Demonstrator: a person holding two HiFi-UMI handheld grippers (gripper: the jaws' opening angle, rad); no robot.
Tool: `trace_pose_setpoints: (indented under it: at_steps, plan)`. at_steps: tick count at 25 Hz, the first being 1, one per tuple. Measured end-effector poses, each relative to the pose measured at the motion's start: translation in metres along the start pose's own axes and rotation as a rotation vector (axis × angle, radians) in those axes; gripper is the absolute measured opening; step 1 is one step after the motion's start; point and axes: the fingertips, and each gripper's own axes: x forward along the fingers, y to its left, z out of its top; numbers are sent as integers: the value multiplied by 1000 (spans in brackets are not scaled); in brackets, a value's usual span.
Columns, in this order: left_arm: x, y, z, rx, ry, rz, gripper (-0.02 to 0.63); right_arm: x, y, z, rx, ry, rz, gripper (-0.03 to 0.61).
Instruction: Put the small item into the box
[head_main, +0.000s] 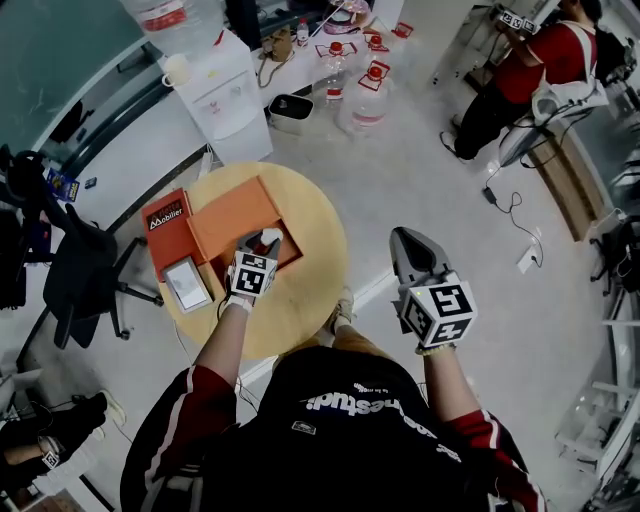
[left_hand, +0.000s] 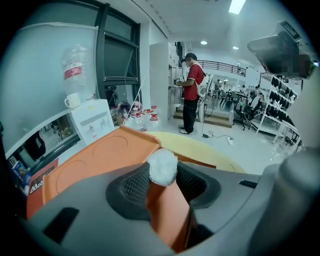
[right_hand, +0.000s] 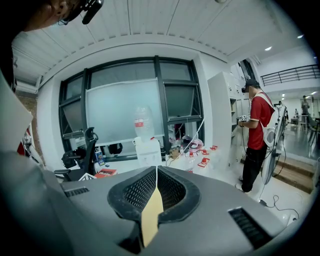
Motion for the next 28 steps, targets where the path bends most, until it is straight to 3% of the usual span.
trace_pose_setpoints:
  at_steps: [7,28]
  plan:
    - [14,-9,-11,33,58,-1,169,7,-3,0,-4,16,9,34]
    - [23,-15,-1,-40,5,-33,200,5,-9,-8,1,37,3,34]
